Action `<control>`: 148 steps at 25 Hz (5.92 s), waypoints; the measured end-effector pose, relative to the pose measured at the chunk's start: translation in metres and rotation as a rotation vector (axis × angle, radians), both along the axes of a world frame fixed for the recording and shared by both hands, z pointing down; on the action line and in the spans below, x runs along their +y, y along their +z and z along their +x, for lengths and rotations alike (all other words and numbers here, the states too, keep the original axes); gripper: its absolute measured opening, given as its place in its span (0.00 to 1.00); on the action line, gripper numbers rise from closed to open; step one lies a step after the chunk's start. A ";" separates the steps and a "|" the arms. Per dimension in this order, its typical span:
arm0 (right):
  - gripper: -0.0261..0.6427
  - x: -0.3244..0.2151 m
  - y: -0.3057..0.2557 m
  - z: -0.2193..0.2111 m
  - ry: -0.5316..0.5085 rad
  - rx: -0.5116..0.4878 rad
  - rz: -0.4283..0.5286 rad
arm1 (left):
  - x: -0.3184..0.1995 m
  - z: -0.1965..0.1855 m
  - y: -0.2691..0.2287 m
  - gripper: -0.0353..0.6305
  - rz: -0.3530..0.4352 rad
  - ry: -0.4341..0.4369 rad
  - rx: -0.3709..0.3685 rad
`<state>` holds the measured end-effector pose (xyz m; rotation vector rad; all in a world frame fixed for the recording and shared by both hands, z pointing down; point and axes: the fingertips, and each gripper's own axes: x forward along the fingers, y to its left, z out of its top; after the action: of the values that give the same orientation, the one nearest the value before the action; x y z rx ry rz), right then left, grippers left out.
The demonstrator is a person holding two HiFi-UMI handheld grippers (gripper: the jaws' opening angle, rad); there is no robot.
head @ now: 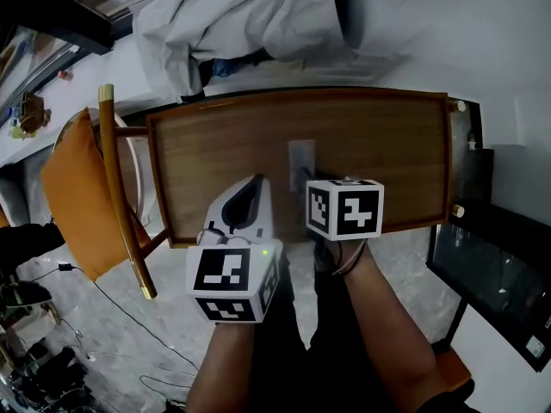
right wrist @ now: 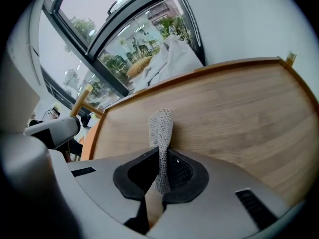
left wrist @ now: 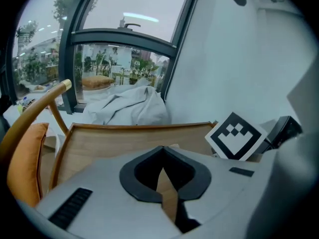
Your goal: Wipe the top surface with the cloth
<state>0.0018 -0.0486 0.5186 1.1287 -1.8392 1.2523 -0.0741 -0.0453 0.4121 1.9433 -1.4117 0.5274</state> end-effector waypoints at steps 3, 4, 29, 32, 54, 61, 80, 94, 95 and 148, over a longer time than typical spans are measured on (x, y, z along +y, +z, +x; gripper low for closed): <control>0.09 -0.003 -0.002 0.041 0.032 0.024 0.007 | -0.003 0.032 0.003 0.07 -0.001 0.033 0.002; 0.09 -0.005 -0.003 0.054 0.041 0.032 0.010 | -0.004 0.043 0.003 0.07 -0.002 0.043 0.004; 0.09 -0.032 -0.019 0.267 0.214 0.187 0.029 | -0.021 0.227 0.018 0.07 -0.024 0.203 0.055; 0.09 -0.031 -0.021 0.276 0.223 0.226 0.028 | -0.023 0.230 0.015 0.07 -0.019 0.199 0.059; 0.09 0.033 -0.052 -0.116 -0.100 -0.221 0.131 | 0.032 -0.089 -0.061 0.07 0.096 -0.150 -0.013; 0.09 0.067 -0.028 -0.233 -0.156 -0.293 0.052 | 0.054 -0.170 -0.077 0.07 0.113 -0.180 0.001; 0.09 0.069 0.008 -0.187 -0.146 -0.084 -0.029 | 0.055 -0.142 -0.068 0.07 0.138 -0.116 0.052; 0.09 0.042 0.001 0.013 0.023 0.045 0.001 | 0.040 -0.010 -0.026 0.07 0.059 0.001 0.056; 0.09 0.039 -0.001 0.027 0.036 0.056 0.007 | 0.040 0.000 -0.022 0.07 0.049 0.009 0.058; 0.09 0.128 -0.033 -0.214 -0.215 -0.303 0.117 | 0.119 -0.169 -0.083 0.07 0.130 -0.107 0.004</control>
<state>-0.2125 0.0799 0.4857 0.8045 -2.2177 1.2556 -0.2433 0.0742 0.3291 1.9545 -1.5721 0.3909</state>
